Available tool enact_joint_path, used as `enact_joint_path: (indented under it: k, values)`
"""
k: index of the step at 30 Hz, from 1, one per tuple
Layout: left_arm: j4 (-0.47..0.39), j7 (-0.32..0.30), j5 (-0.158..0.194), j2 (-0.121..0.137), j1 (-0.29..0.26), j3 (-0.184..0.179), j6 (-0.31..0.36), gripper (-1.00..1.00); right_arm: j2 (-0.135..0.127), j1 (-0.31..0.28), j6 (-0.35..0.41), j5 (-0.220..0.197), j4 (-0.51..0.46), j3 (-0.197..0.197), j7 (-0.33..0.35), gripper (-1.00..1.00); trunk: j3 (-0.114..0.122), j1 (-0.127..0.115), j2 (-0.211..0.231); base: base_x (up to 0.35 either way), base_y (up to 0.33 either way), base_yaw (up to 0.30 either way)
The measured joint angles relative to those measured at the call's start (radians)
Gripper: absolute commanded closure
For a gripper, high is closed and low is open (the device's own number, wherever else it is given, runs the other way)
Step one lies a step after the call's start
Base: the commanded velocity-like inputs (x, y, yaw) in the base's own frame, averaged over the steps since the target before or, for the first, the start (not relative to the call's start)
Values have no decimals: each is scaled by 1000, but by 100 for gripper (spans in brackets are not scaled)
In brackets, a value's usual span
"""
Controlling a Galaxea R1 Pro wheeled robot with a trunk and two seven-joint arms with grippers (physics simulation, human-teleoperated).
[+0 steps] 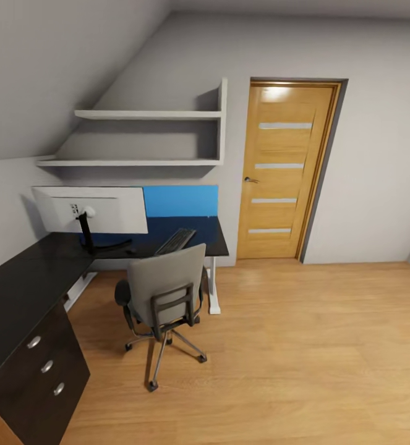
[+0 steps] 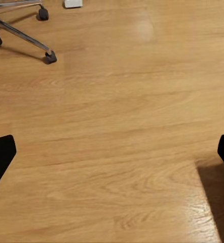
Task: In the bedroom, organize the workspace by keeping the computer under the desk, ensuring the monitor is on the desk, placing the keyboard on the desk next to the monitor, placing the mouse on the desk next to the keyboard, moving the folder from the swivel chair onto the desk next to the mouse, stacking the notebook on top of the folder with the pen on top of the notebook, and positioning the swivel chair next to the desk.
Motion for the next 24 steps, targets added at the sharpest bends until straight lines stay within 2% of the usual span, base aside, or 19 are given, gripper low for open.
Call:
enact_joint_path:
  k: [12, 24]
  values:
    - [0, 0, 0, 0, -1, 0, 0, -100, 1, 0, 0, 1, 0, -2, -6, -100, 0, 0, 0, 321, 0, -13]
    - [0, 0, 0, -2, -1, 1, 0, -100, 2, 0, 0, 1, 0, -4, -7, -100, -3, 0, 0, 316, 0, -219]
